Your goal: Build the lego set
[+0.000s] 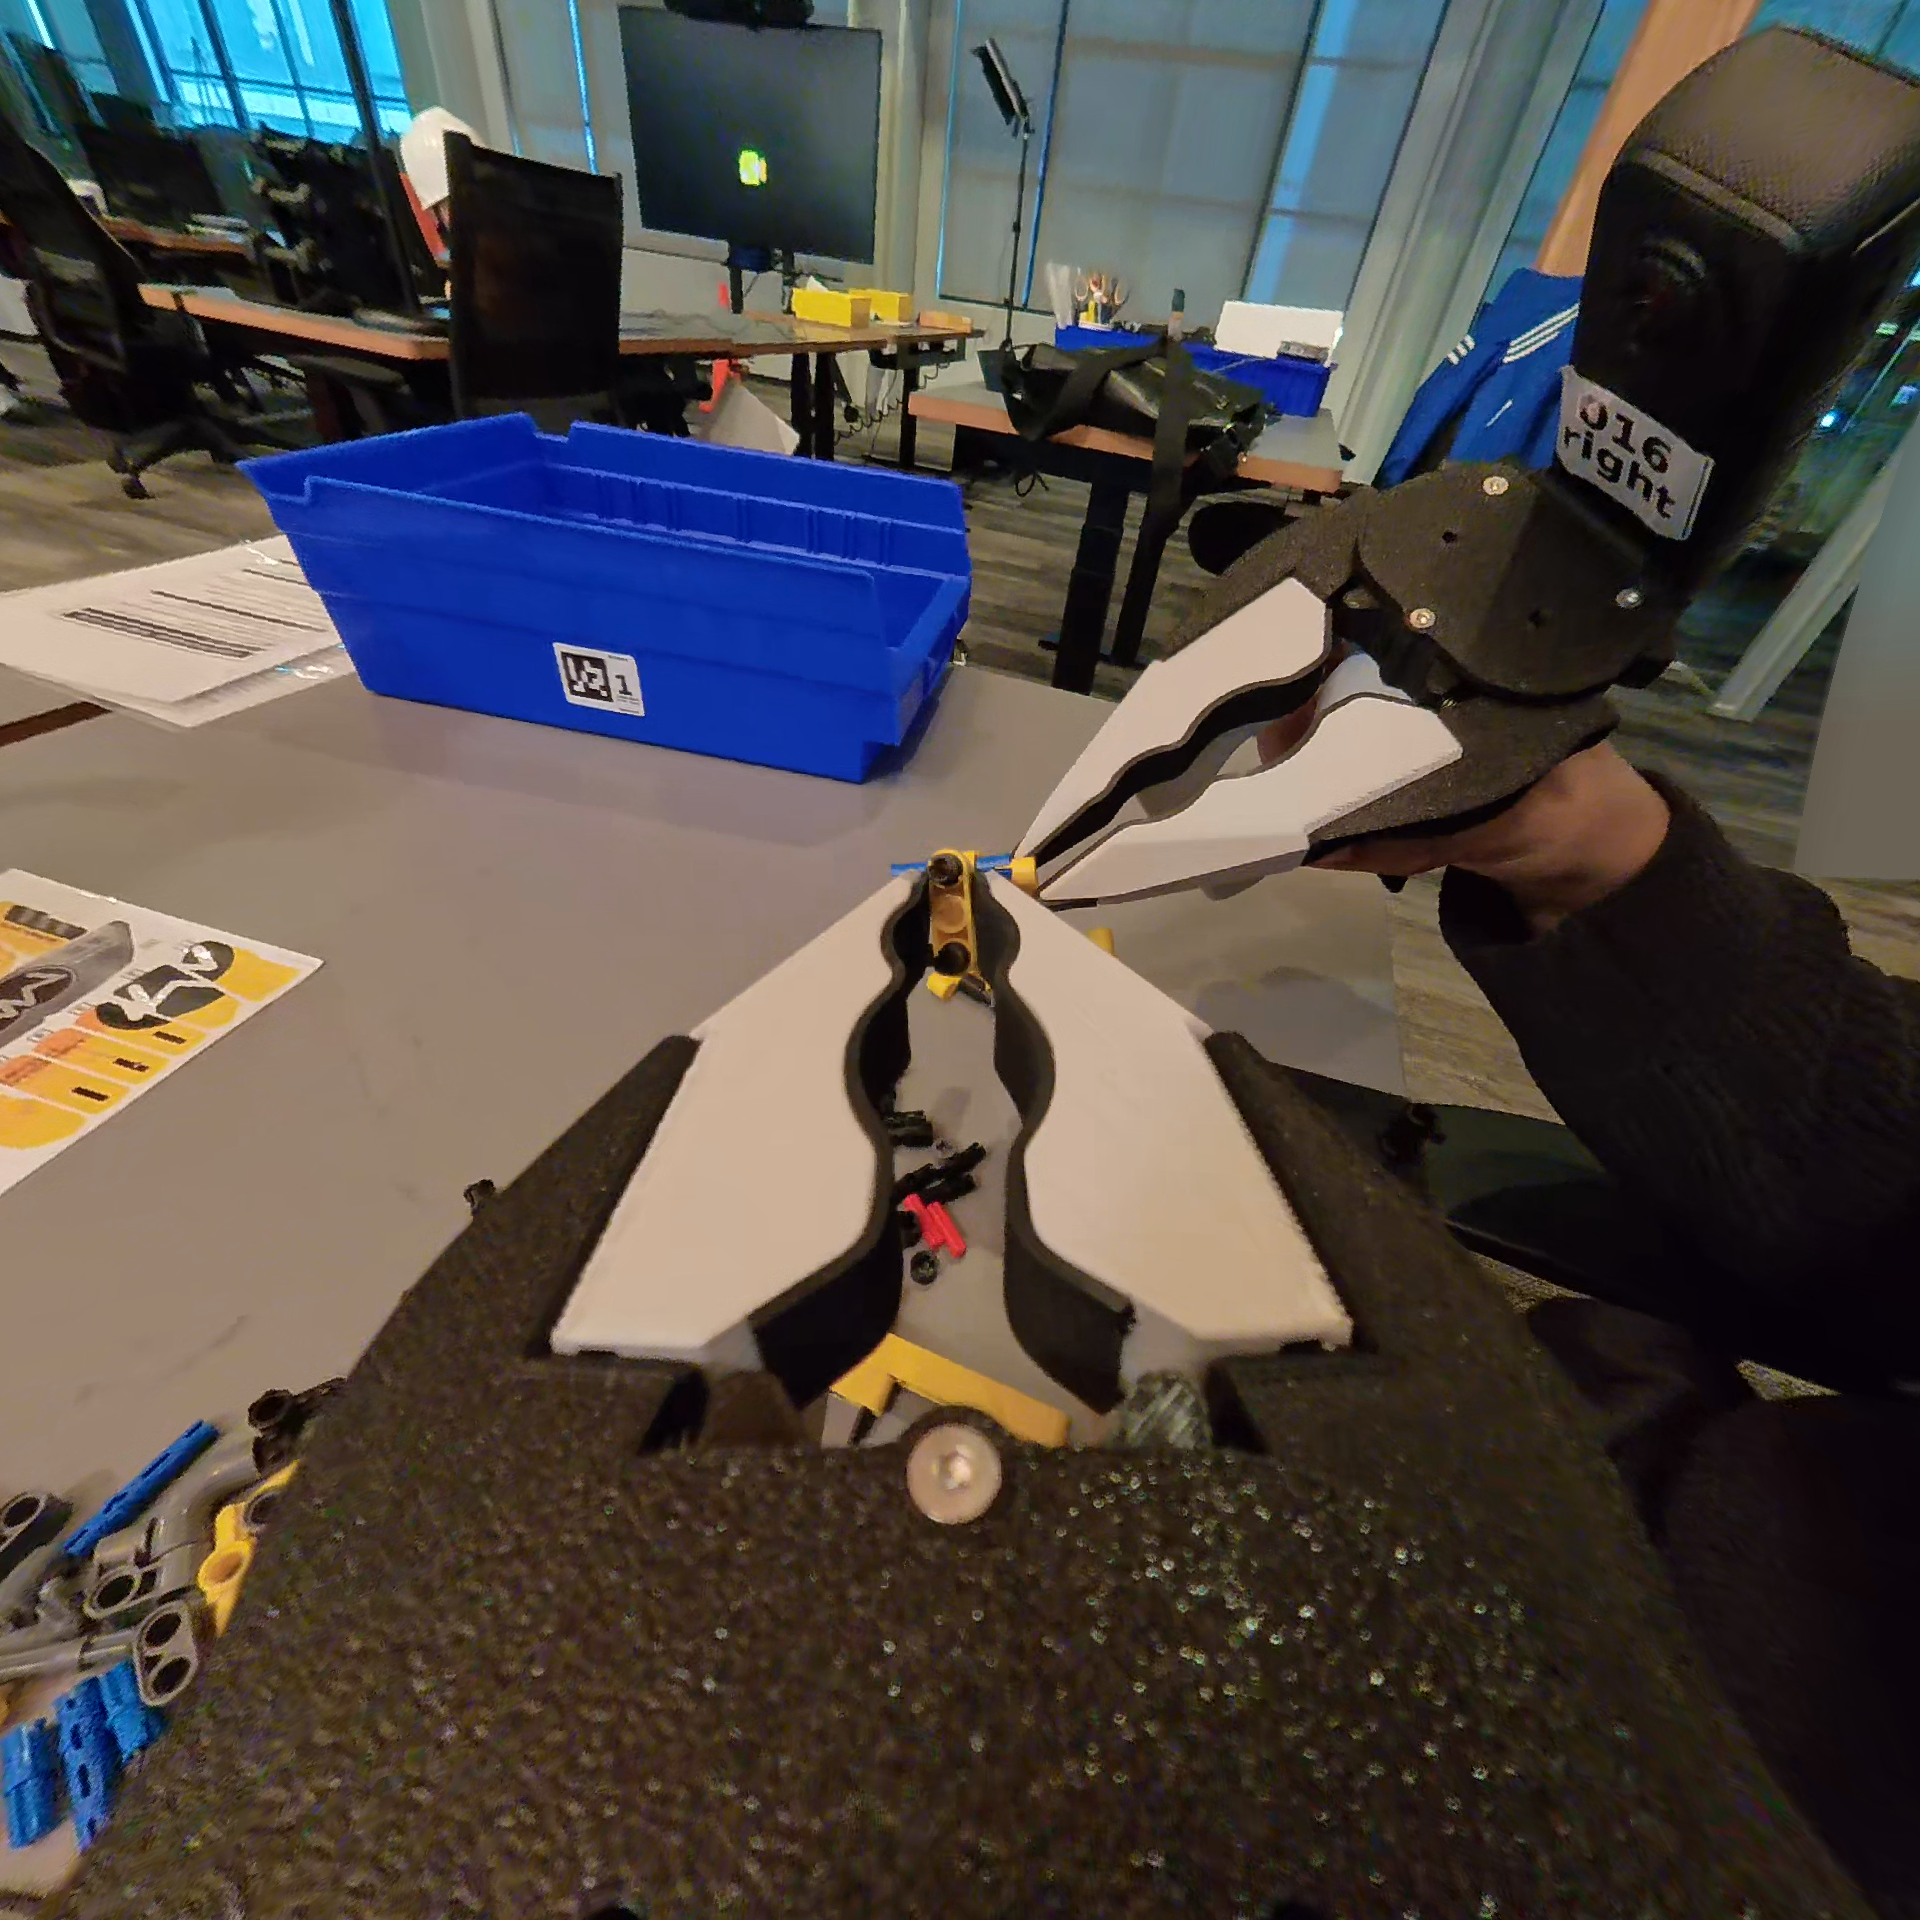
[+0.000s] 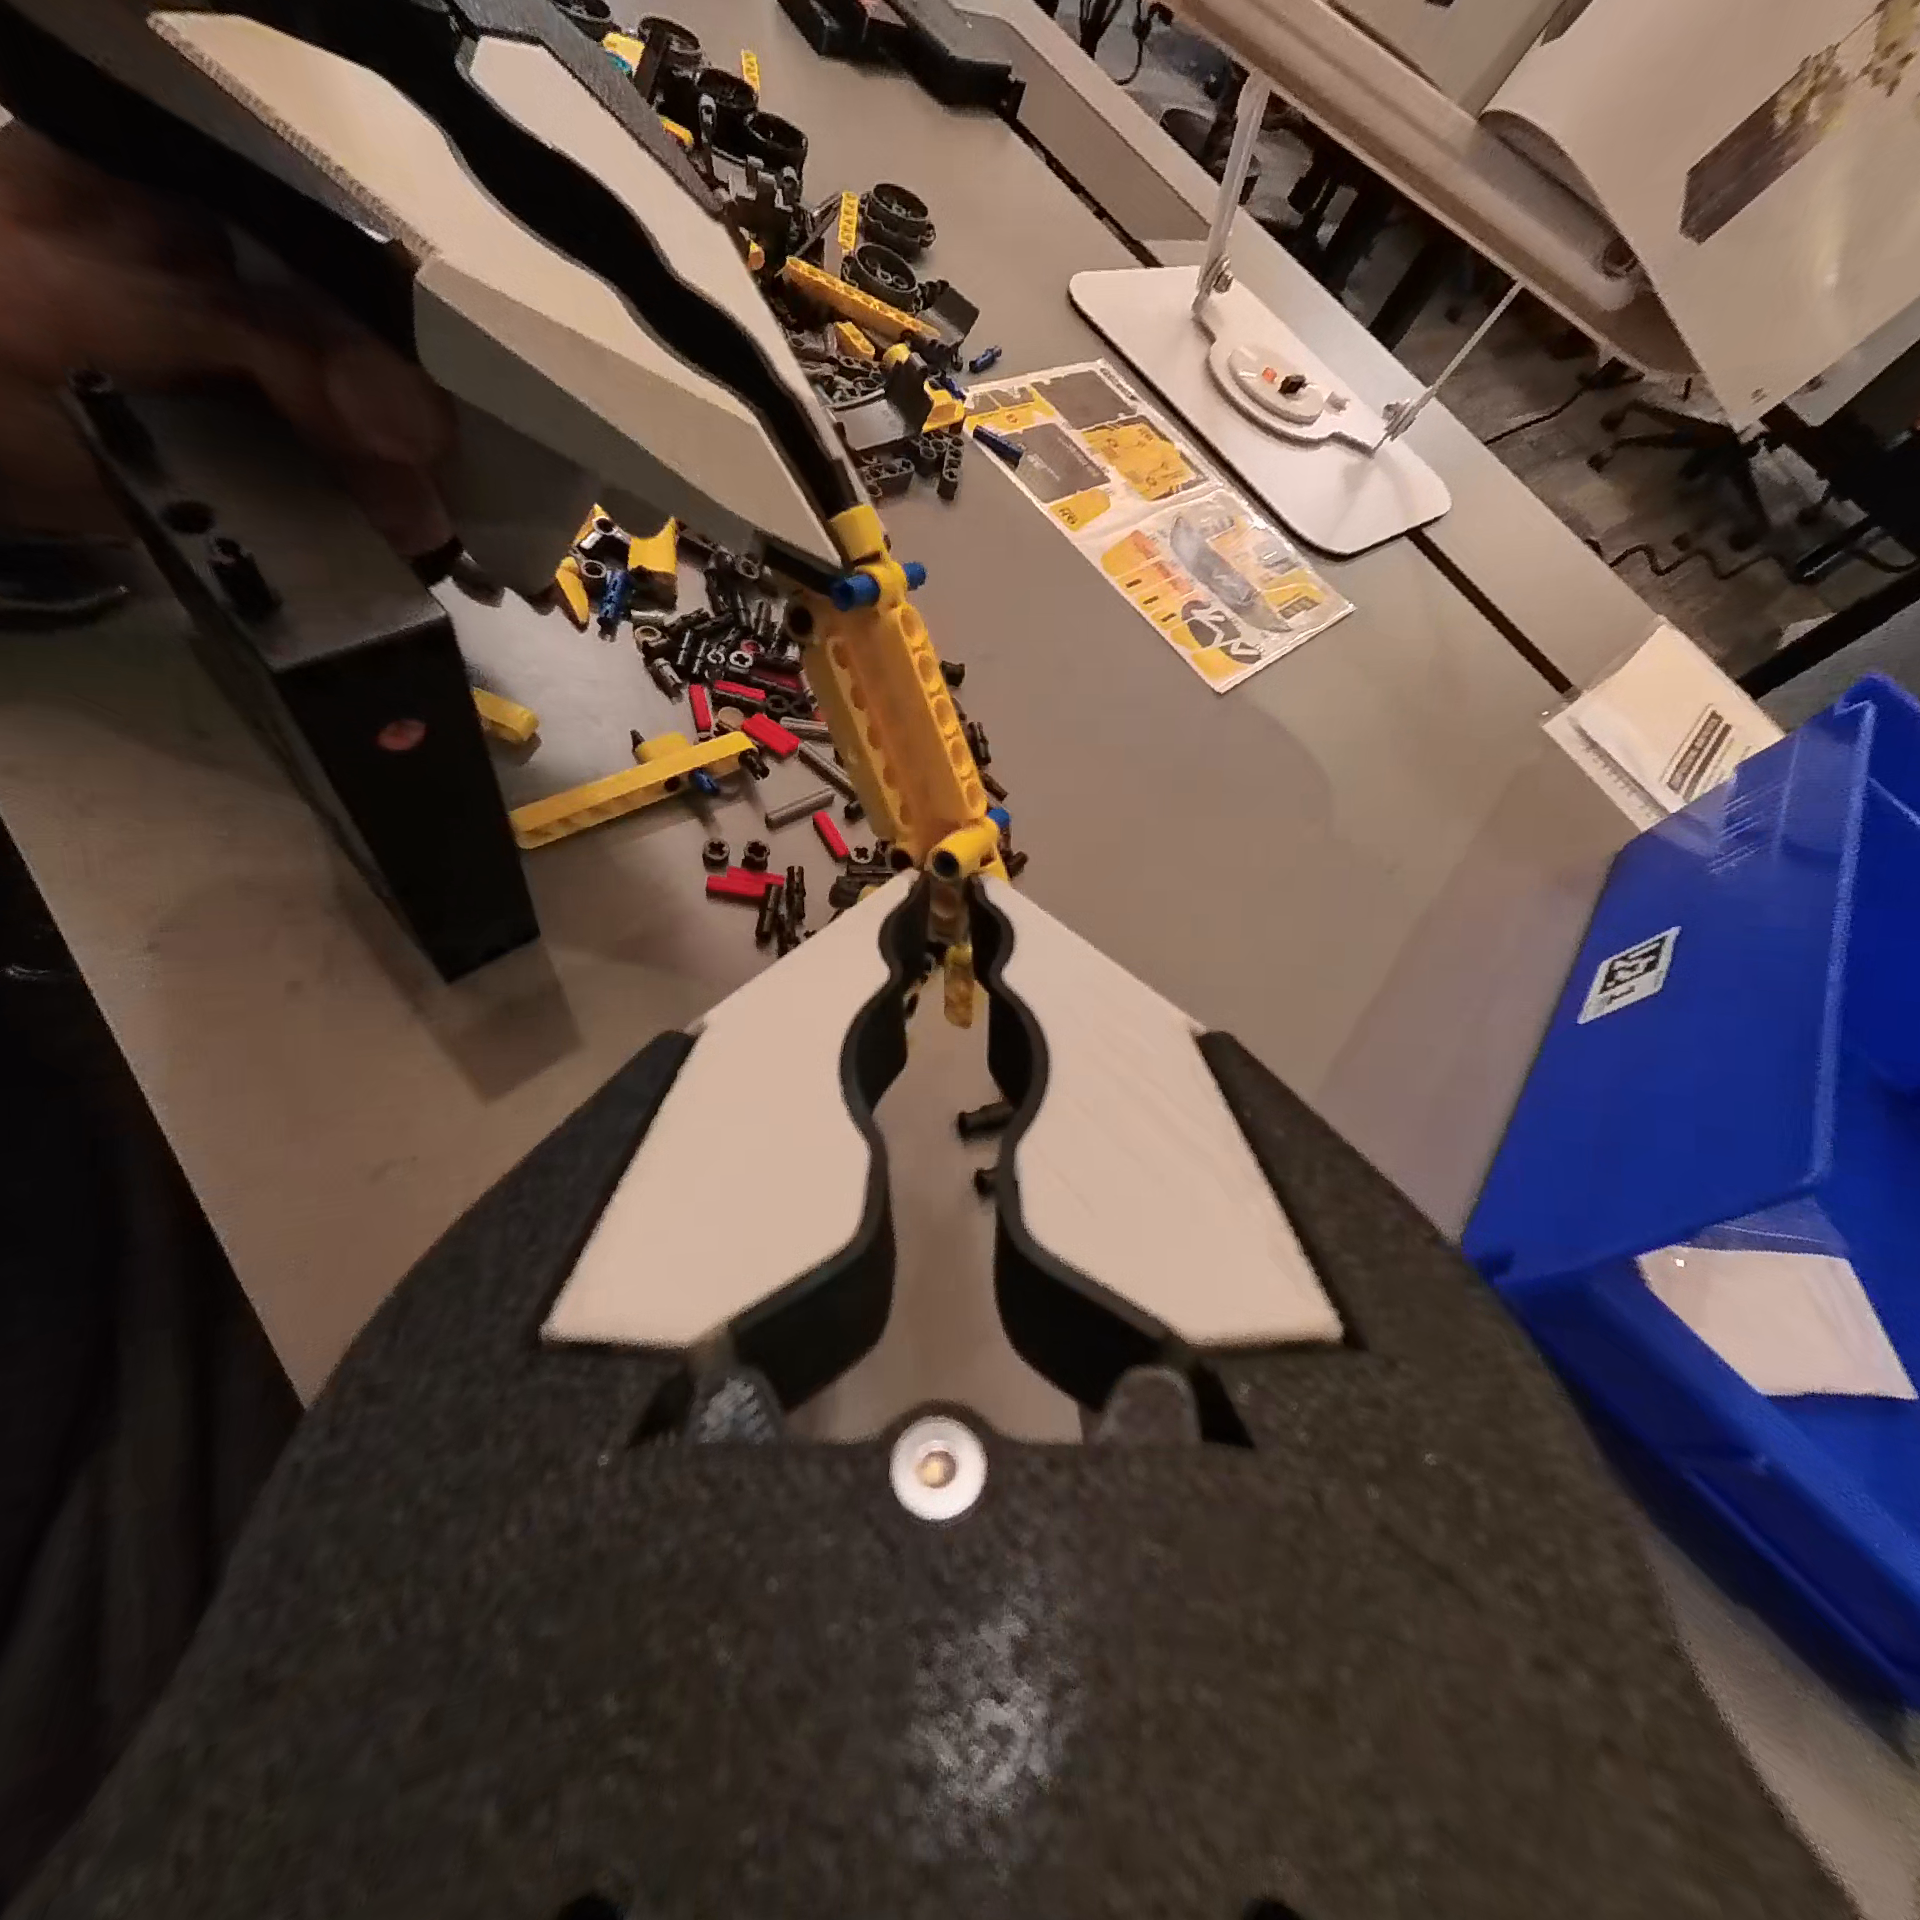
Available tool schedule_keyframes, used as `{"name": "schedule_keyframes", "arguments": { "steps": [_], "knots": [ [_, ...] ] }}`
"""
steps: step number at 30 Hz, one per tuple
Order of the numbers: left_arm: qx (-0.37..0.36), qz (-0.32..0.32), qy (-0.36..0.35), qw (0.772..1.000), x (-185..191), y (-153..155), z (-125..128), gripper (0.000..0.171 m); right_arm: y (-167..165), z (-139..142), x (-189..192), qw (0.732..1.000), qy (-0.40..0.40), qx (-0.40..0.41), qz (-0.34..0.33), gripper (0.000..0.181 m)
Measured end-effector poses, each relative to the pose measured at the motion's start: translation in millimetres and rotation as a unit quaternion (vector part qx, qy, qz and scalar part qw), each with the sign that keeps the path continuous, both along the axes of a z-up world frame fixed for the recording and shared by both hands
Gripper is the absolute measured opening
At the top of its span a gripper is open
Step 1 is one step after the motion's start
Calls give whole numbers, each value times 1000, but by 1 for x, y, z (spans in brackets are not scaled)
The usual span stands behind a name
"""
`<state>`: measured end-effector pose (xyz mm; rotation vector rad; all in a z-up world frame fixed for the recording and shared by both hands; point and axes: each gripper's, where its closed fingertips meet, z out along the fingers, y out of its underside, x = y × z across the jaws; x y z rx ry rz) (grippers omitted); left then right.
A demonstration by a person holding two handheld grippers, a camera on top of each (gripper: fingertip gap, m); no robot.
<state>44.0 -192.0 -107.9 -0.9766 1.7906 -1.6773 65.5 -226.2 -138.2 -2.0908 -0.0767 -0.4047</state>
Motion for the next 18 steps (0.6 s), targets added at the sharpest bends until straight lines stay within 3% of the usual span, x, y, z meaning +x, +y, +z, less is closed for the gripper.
{"name": "schedule_keyframes", "arguments": {
  "steps": [18],
  "knots": [
    [-5, -6, 24, 1000, 3, 0, -8, 8, -1, -7, 2, 1000, 28, -1, 1, 7]
  ]
}}
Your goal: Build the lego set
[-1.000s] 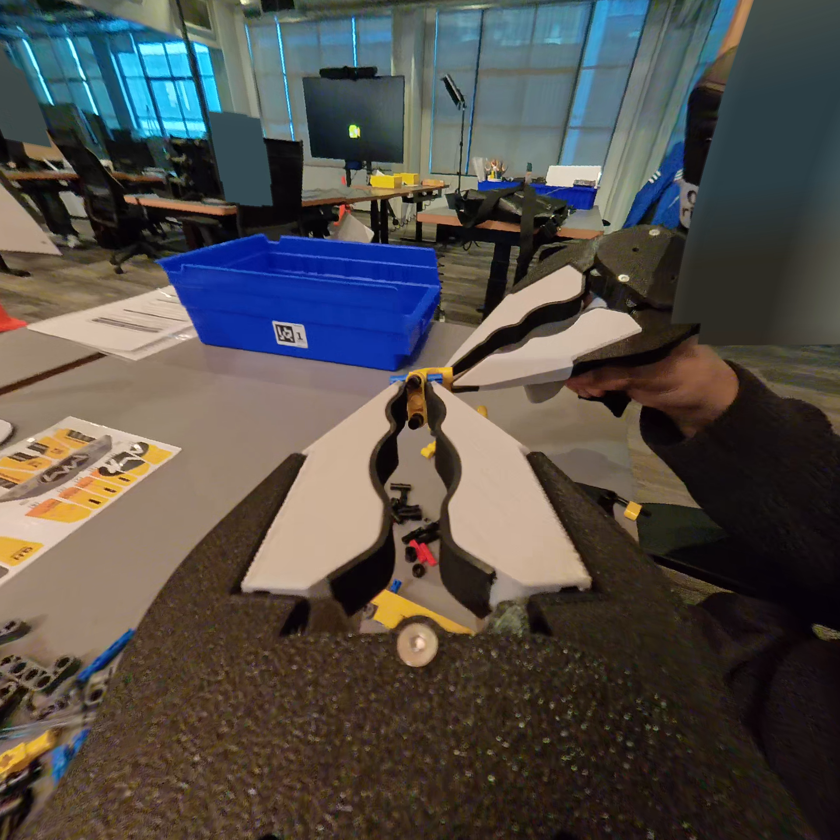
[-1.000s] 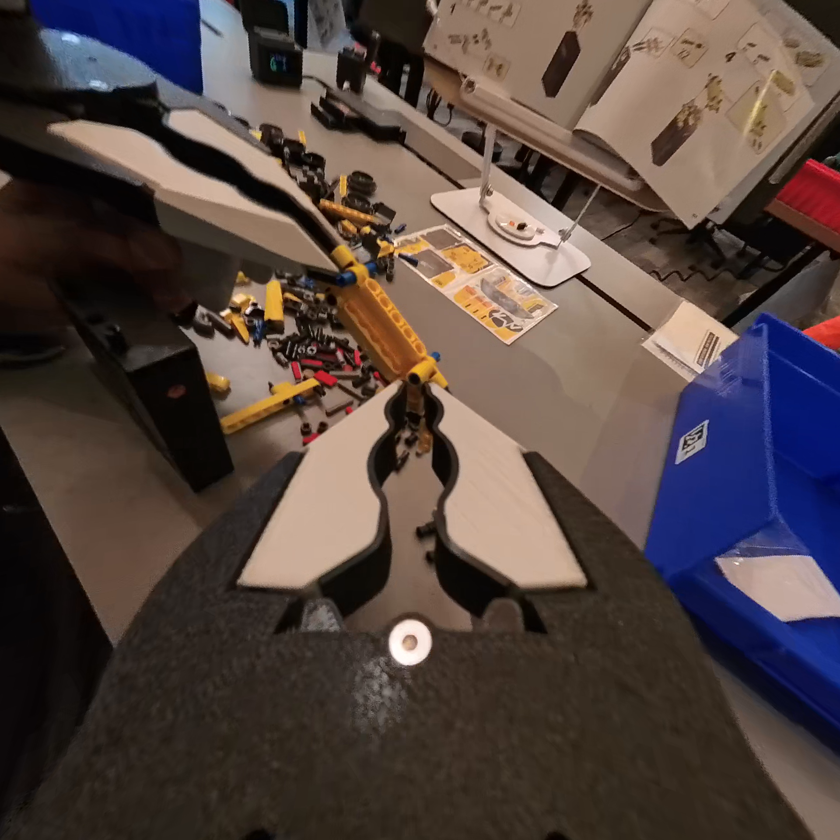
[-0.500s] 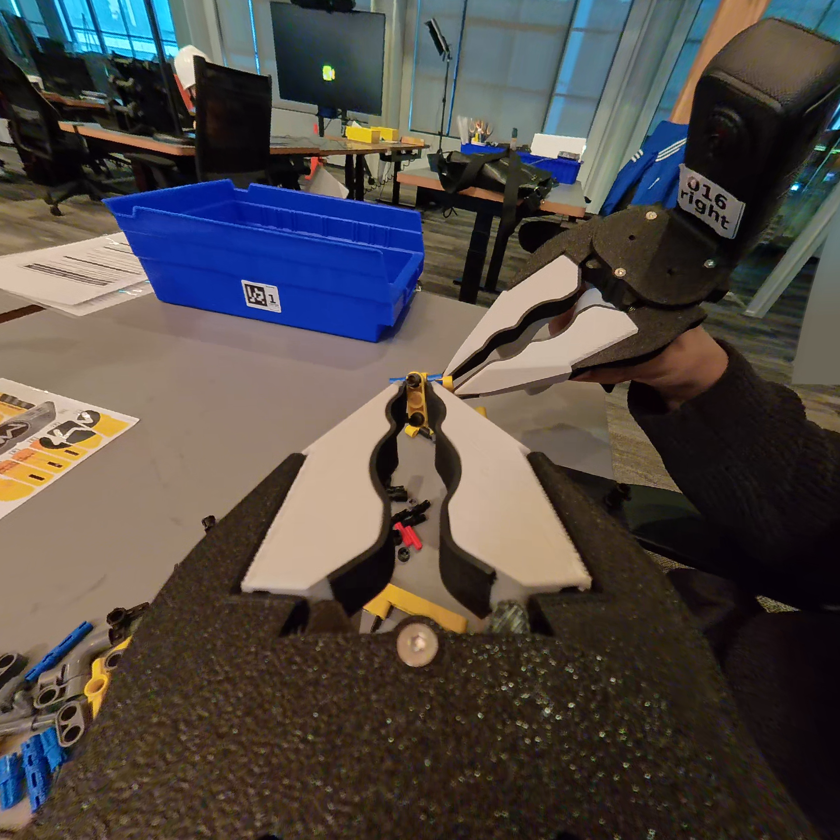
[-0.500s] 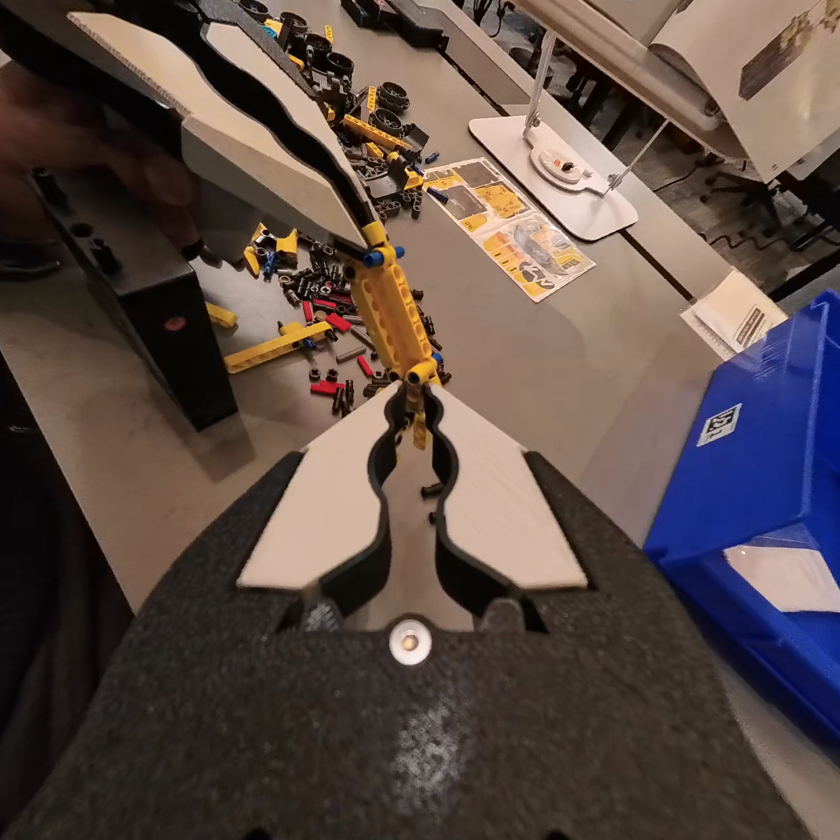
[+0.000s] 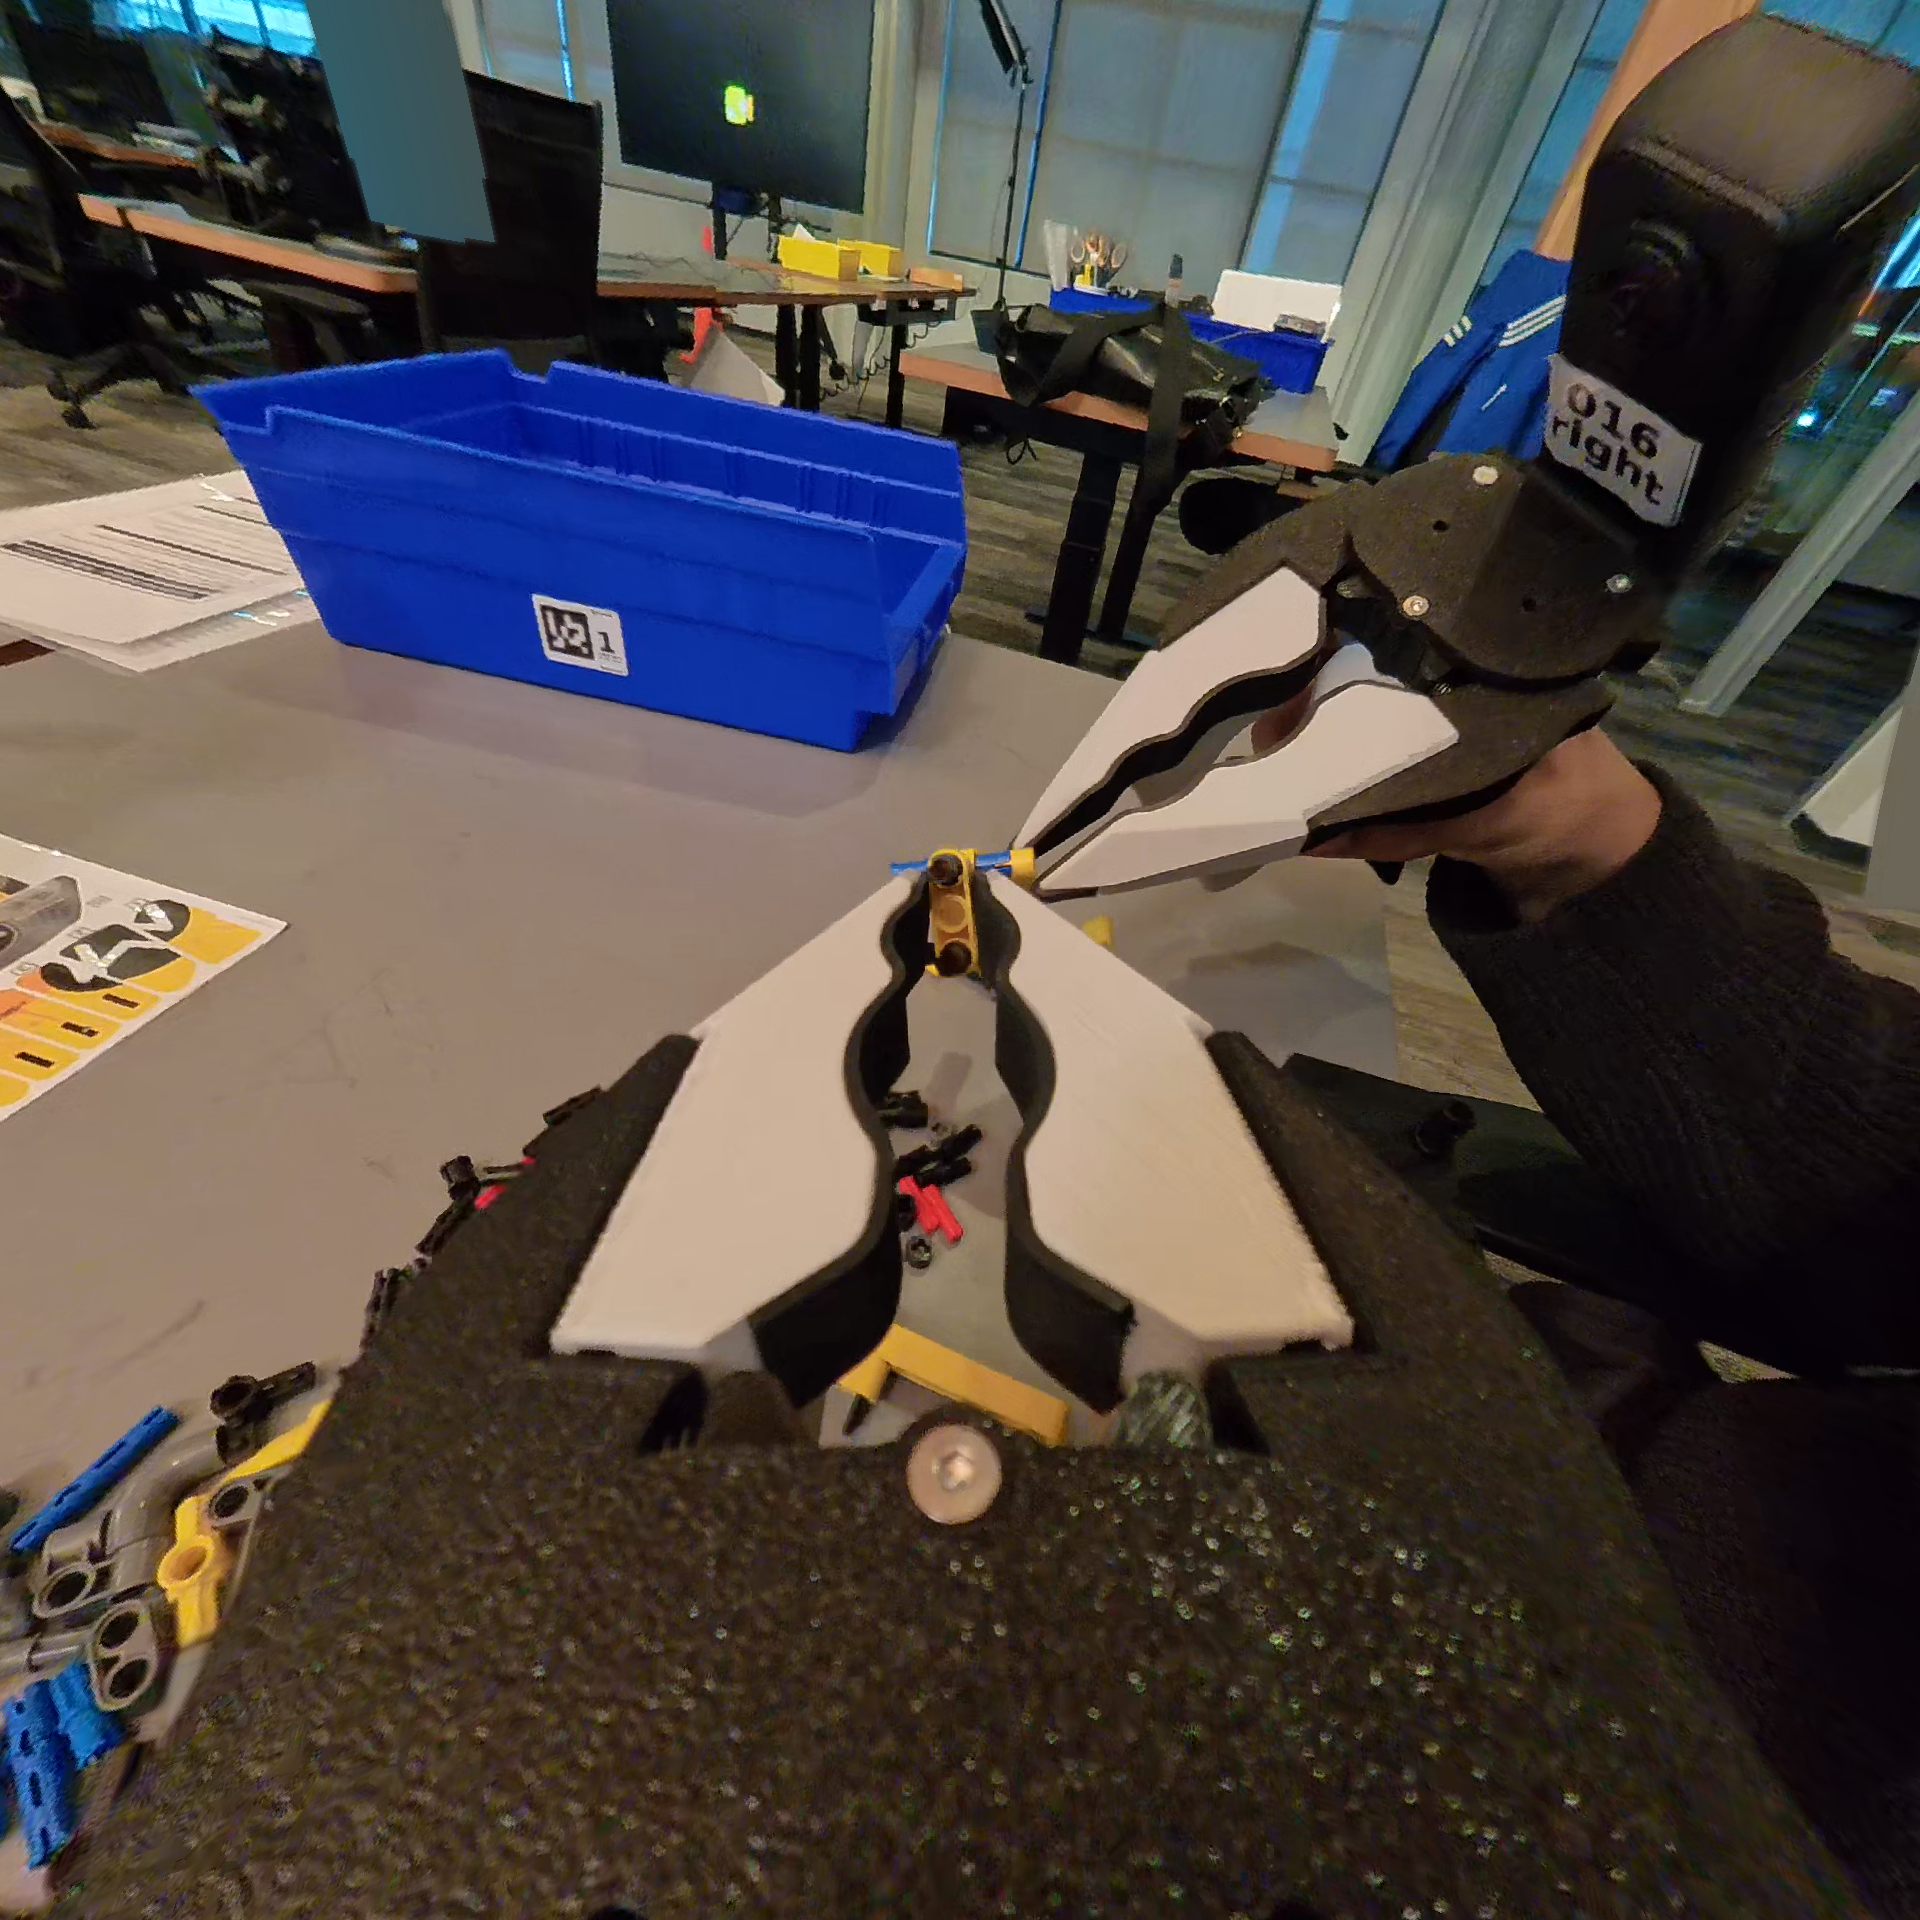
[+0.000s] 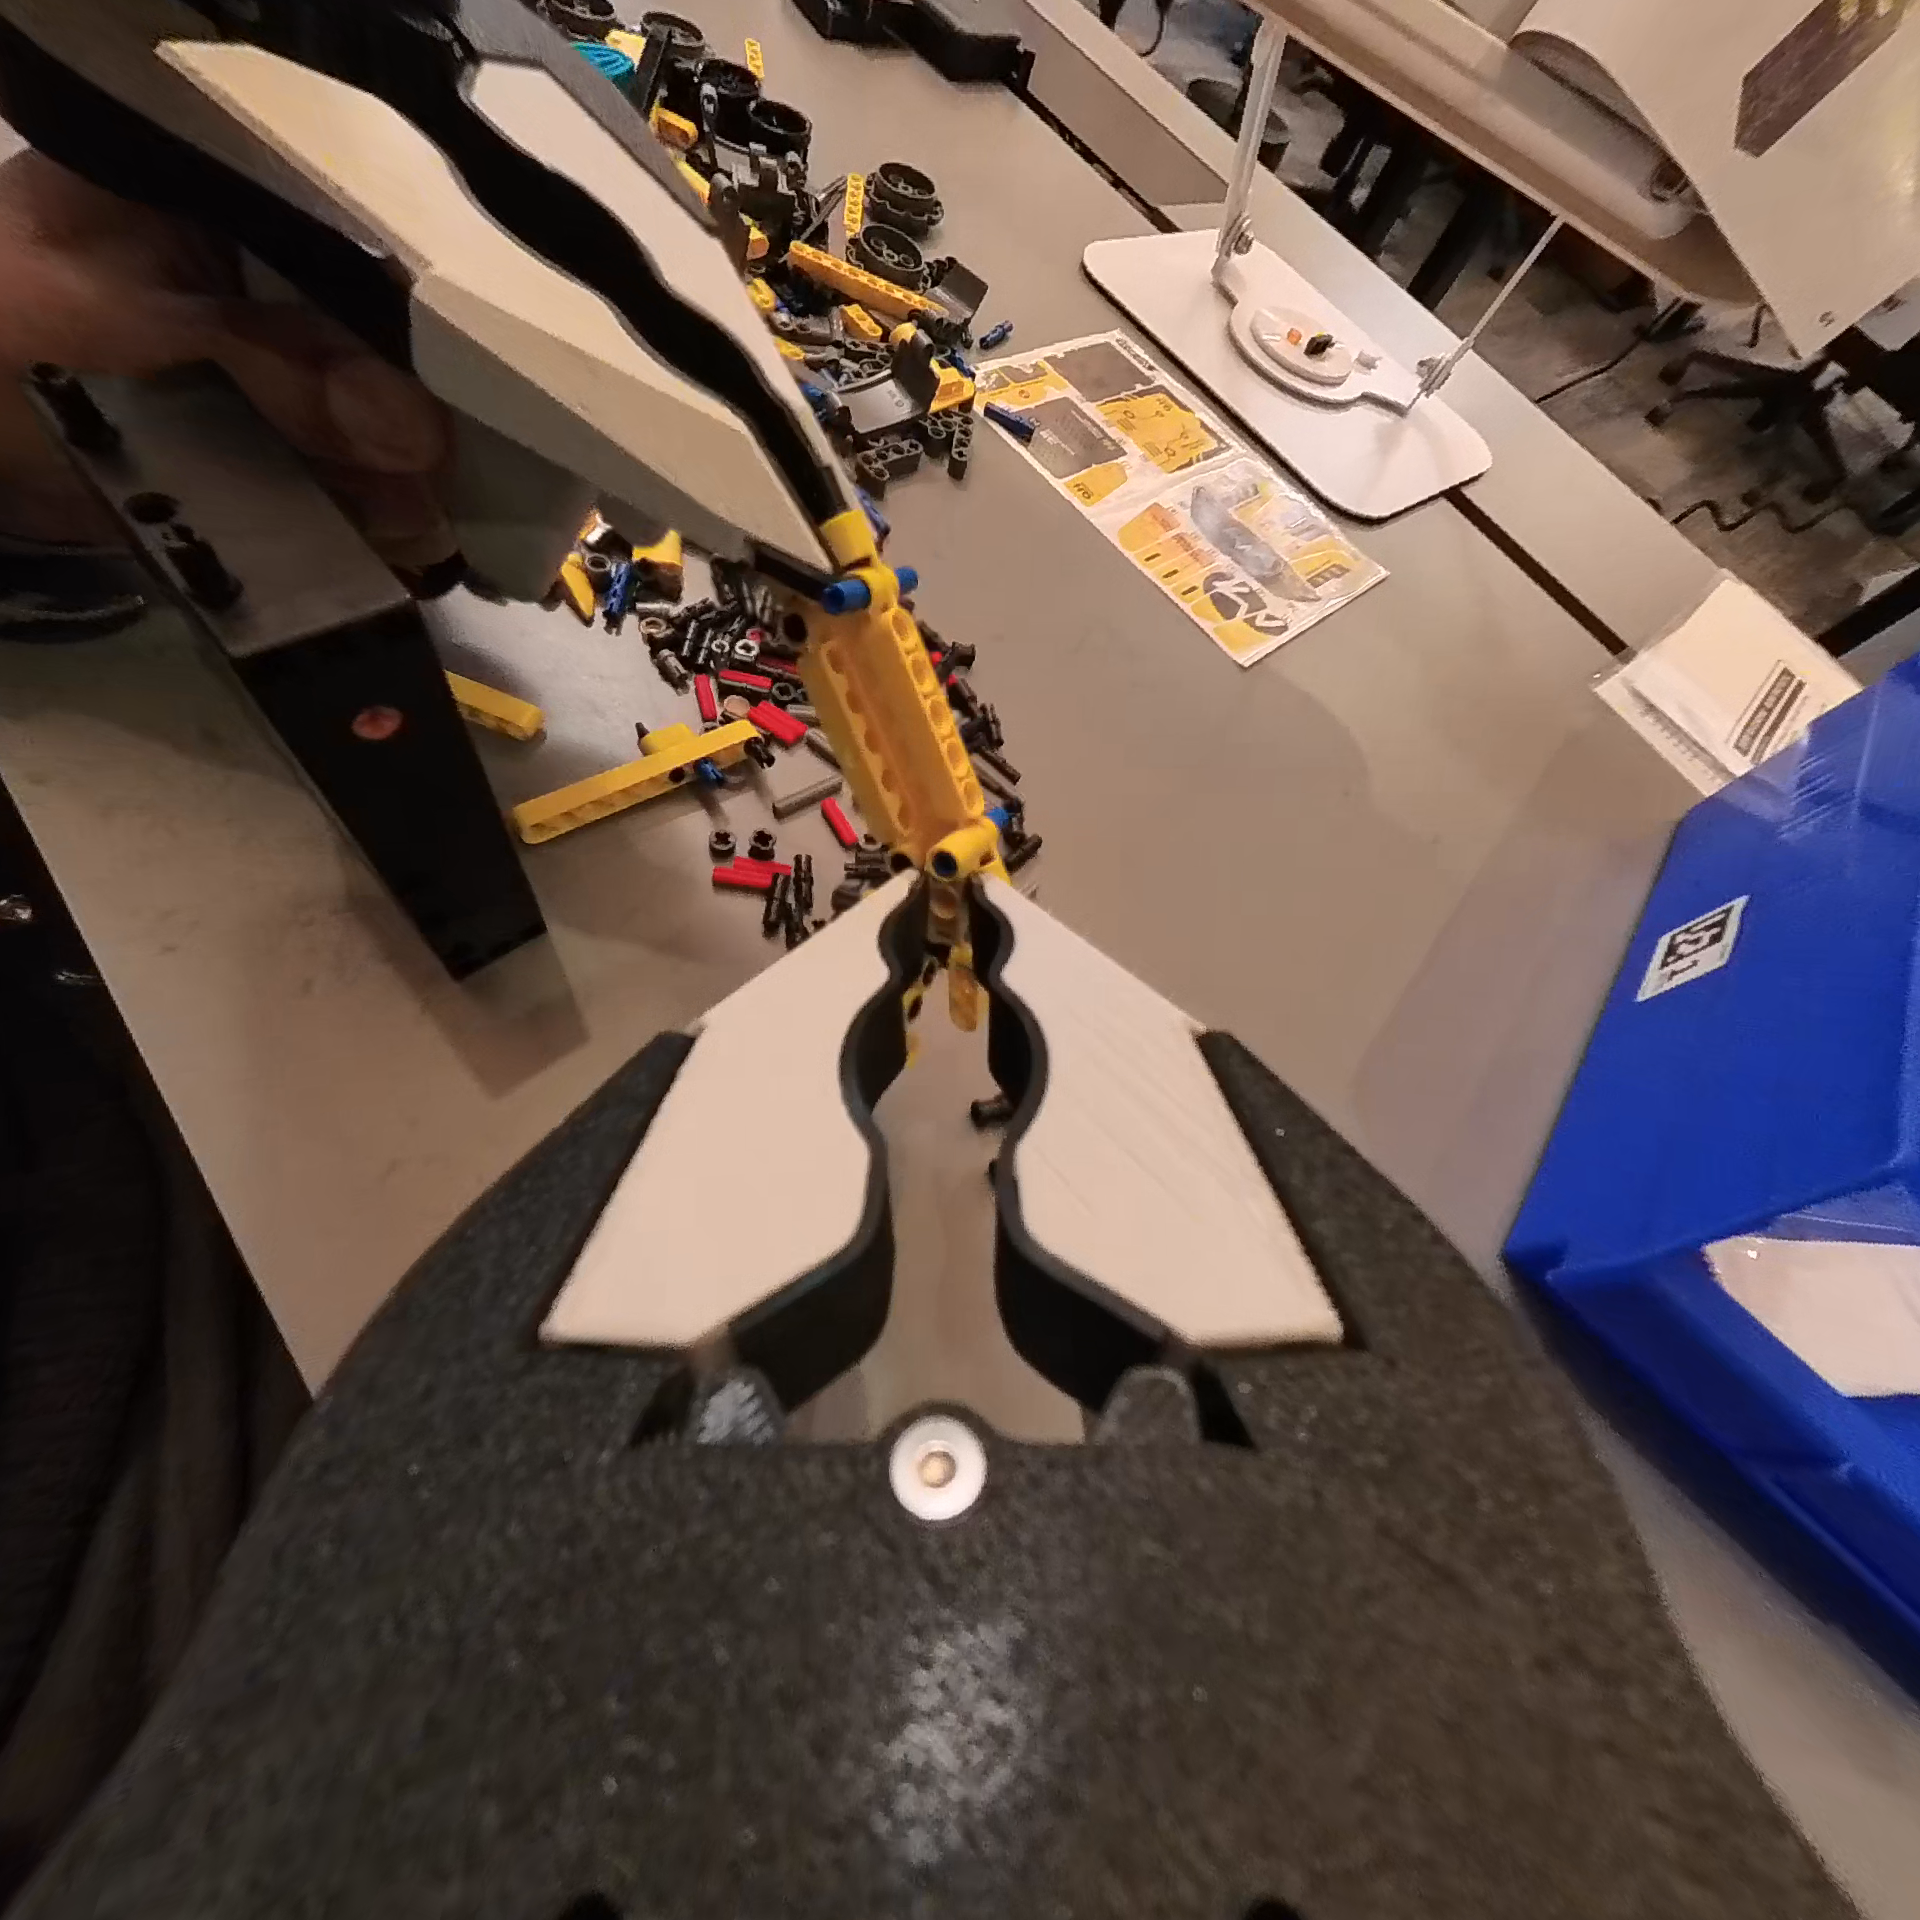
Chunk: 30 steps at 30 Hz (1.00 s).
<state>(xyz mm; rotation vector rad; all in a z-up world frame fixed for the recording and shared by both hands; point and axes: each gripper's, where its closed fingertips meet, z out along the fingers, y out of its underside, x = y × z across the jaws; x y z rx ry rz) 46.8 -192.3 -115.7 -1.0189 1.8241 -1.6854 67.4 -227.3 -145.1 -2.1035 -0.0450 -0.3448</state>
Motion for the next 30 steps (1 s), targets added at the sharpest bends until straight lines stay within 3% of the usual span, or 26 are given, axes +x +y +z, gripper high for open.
{"name": "schedule_keyframes", "arguments": {
  "steps": [6, 12, 18, 21, 30],
  "knots": [
    [-17, -39, 46, 998, -1, -10, -12, 8, -12, -7, -2, 999, 29, -30, 5, 7],
    [-8, -91, 137, 986, 0, -26, -37, 8, -35, -16, -4, 995, 63, -74, 9, 0],
    [9, -75, 145, 986, 3, -20, -43, 8, -38, -21, -7, 992, 111, -59, 24, 0],
    [3, -71, 151, 986, 4, -18, -44, 8, -40, -23, 3, 994, 95, -61, 3, 0],
    [17, -36, 98, 994, 8, -7, -31, 8, -36, 23, 37, 993, 48, 96, -55, 0]
  ]
}}
